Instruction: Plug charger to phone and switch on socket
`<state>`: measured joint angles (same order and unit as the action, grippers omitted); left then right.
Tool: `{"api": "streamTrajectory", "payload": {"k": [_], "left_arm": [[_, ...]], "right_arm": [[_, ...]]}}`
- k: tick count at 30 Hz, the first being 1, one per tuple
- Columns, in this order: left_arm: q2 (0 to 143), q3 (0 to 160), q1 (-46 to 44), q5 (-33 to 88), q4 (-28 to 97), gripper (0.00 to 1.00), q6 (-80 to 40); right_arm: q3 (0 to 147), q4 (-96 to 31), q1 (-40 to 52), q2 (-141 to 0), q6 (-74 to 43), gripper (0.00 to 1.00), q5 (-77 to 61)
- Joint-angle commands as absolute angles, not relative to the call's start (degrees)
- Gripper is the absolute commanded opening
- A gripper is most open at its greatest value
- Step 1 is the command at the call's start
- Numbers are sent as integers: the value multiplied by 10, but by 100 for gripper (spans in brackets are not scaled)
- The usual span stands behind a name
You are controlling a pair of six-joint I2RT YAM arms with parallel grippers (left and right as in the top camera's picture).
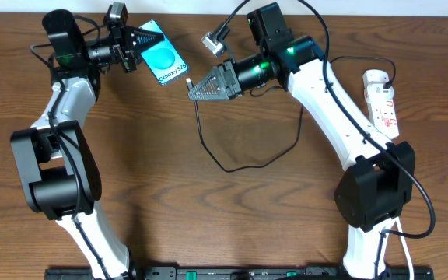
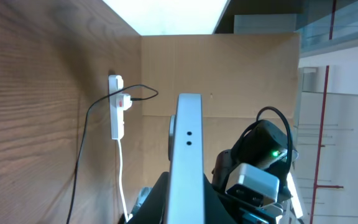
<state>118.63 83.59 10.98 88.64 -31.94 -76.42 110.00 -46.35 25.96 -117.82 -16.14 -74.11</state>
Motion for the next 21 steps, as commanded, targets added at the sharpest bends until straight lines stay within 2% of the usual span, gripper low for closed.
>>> {"api": "streamTrajectory", "payload": {"k": [1,11,21], "left_arm": [[1182,847,110,900,-325,7,-781],[1182,847,110,900,-336,7,-781],[1182,847,110,900,-355,7,-781]], "right_arm": [[1110,-427,256,-1177,-274,1,-767],[1074,-404,256,-1182,-246,1,-767],[968,-279,264,-1194,-237,1,-844]]}}
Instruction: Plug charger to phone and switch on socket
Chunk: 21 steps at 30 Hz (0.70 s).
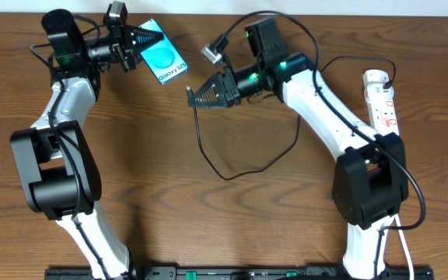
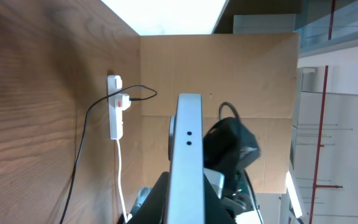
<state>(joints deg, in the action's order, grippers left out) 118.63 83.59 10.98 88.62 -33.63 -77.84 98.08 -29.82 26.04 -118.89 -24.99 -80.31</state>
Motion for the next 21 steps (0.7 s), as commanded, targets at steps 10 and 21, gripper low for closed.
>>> {"api": "streamTrajectory", "payload": {"k": [10,21], "left_arm": [[1182,846,109,901,-368,7,-781],[1182,846,102,901,-367,7,-781]], "right_arm": [[960,-277,271,-1194,-170,1,-882],[910,-257,267,-1194,-151,1,-888]]}}
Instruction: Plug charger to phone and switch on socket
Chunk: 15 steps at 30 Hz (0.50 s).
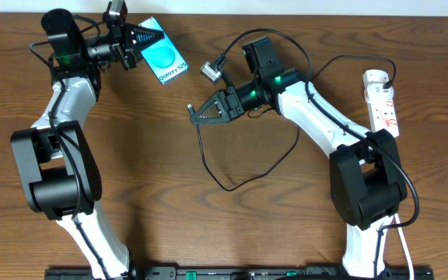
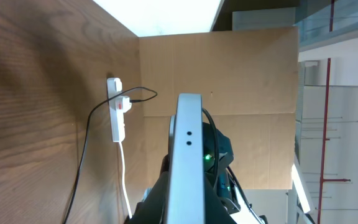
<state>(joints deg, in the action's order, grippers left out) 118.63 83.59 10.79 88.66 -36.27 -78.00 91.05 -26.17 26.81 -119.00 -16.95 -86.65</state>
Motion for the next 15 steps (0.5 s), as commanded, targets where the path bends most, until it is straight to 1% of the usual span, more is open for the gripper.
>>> {"api": "streamTrajectory", "payload": {"k": [1,7,15], "left_arm": [[1182,846,98,901,-367,7,-781],[1182,846,77,901,-367,7,-781],[1182,846,77,901,-368,7,-781]], "right_arm": [[910,-252,267,-1194,-151,1,-891],[910,-249,262,-1194,-151,1,-891],[910,-248,238,-1194,-152,1,-895]]}}
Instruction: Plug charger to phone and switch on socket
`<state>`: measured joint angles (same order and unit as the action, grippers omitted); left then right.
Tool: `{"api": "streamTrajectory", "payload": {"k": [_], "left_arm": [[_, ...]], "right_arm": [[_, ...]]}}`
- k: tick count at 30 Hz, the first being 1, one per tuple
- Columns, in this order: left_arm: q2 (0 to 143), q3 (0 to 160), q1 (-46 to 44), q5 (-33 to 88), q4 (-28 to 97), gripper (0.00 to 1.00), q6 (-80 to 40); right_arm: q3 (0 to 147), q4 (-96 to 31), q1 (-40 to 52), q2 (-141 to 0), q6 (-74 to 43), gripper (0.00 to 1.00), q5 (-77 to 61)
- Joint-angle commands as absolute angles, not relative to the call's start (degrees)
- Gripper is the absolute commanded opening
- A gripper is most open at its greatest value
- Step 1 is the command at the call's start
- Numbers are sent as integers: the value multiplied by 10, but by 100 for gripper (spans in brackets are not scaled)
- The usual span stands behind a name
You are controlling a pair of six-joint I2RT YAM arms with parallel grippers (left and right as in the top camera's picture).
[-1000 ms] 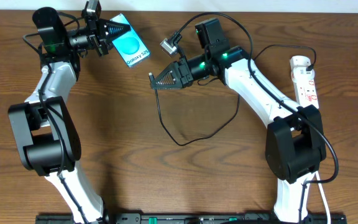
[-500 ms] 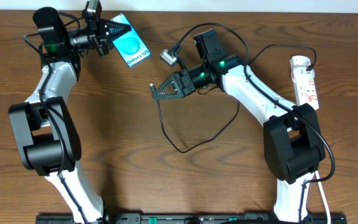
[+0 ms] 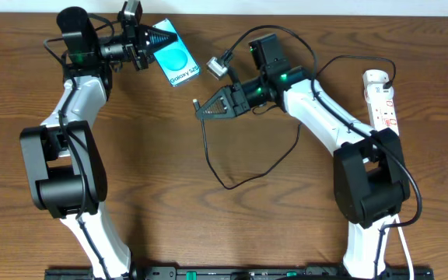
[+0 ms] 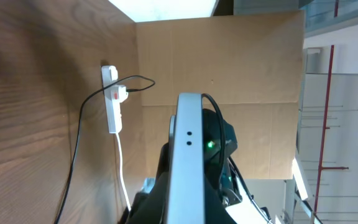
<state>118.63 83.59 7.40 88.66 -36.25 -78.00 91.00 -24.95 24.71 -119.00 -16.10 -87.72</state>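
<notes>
The phone [image 3: 179, 64], blue-faced with white lettering, is tilted up off the table at the back left, and my left gripper [image 3: 162, 36] is shut on its top end. In the left wrist view the phone shows edge-on as a grey slab [image 4: 188, 155] between the dark fingers [image 4: 160, 193]. My right gripper [image 3: 201, 106] is a short way to the phone's right, shut on the charger plug, whose tip points left toward the phone. The black charger cable [image 3: 232, 183] hangs from it, loops over the table and runs to the white socket strip [image 3: 381, 97].
The socket strip [image 4: 111, 99] lies at the table's right edge with a red switch and a white lead running off toward the front. A cardboard wall stands behind the table. The cable loop covers the middle of the wooden table [image 3: 154, 194].
My left gripper has carried the phone a little to the right. My right gripper with the plug sits slightly higher and further right, so the gap between plug and phone is smaller.
My left gripper held the phone at the back left throughout. My right gripper, shut on the plug, was right of the phone, then lower and nearer the table's middle. Now phone and plug are closer together, plug tip facing the phone.
</notes>
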Motion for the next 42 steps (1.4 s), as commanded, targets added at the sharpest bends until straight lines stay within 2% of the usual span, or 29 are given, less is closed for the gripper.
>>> {"api": "streamTrajectory", "payload": {"k": [1,42], "left_arm": [[1182,846,77,901,-368,7,-781],[1182,846,35,901,-367,7,-781]], "right_arm": [[909,-248,237,-1194,-152,1,-895],[910,-189,221,-1194,-186,1,-895]]}}
